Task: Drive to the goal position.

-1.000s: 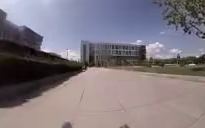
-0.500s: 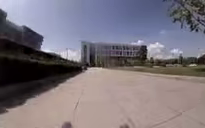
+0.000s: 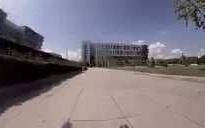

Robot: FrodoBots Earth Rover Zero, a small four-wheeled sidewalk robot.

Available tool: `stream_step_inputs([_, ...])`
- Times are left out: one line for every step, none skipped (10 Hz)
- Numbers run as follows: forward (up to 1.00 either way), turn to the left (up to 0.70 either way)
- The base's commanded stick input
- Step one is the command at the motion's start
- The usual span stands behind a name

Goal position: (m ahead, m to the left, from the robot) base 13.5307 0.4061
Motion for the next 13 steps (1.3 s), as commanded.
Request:
stream_step_inputs([1.0, 0.0])
stream_step_inputs([1.0, 0.0])
stream_step_inputs([1.0, 0.0])
stream_step_inputs([1.0, 0.0])
stream_step_inputs([1.0, 0.0])
stream_step_inputs([1.0, 0.01])
stream_step_inputs([1.0, 0.02])
stream_step_inputs([1.0, 0.0])
stream_step_inputs([1.0, 0.0])
stream_step_inputs([0.95, 0.0])
stream_step_inputs([0.93, 0.0])
stream_step_inputs([0.98, 0.0])
stream_step_inputs([1.0, 0.0])
